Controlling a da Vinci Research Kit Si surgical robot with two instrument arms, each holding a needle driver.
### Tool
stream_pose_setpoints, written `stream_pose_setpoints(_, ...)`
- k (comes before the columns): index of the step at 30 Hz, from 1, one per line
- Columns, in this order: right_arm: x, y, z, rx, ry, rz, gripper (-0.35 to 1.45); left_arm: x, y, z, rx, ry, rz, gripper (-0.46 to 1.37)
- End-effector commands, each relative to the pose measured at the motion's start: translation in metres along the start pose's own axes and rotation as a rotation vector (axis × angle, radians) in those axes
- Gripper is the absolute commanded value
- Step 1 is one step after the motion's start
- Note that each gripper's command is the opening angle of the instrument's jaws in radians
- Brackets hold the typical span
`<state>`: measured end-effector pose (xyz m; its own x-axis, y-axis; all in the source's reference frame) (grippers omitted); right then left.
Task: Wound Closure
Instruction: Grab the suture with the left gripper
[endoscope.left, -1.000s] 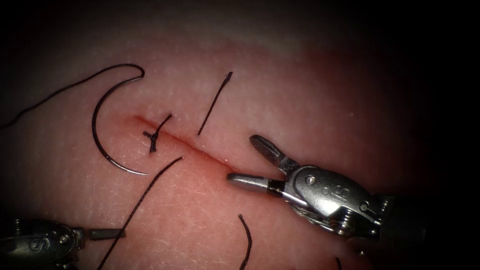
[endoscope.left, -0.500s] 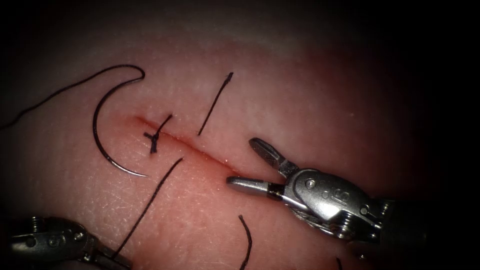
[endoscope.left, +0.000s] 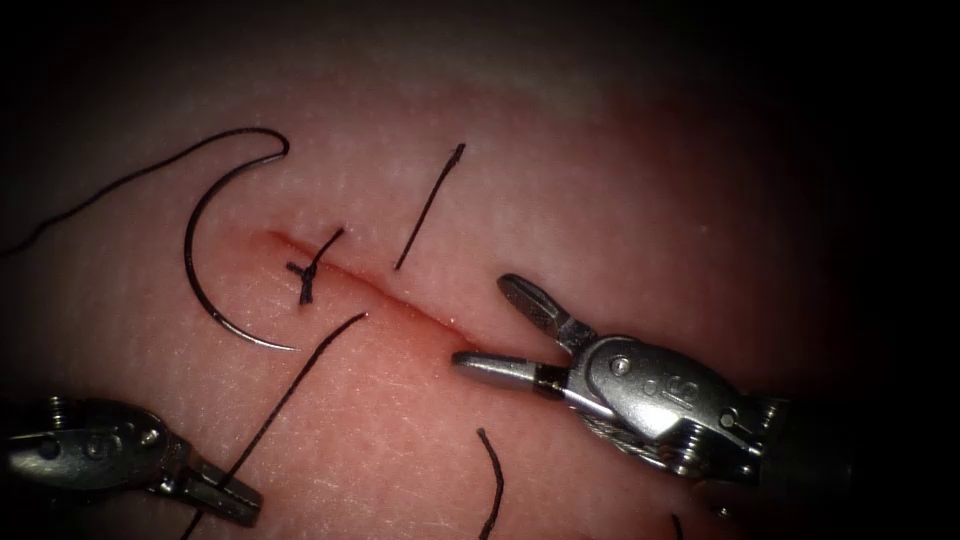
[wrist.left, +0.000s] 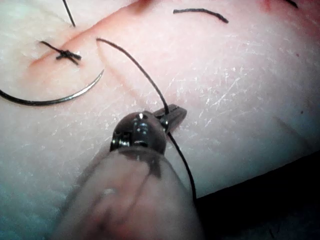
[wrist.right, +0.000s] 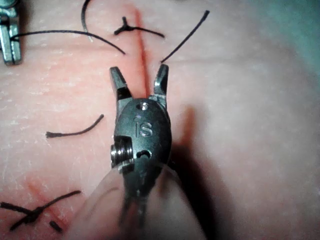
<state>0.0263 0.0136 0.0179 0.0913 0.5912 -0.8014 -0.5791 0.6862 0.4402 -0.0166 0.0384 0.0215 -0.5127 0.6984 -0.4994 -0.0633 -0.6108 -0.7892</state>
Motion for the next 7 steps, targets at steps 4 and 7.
stream_pose_setpoints(4,0.0000,-0.0001,0.0000,0.000,0.000,0.000,0.85,0.0002,-0.0003,0.0000,-0.013,0.003,-0.001,-0.35)
stream_pose_setpoints(7,0.0000,-0.0001,0.0000,0.000,0.000,0.001,0.85,0.0002,-0.0002,0.0000,-0.013,0.003,0.005,-0.35)
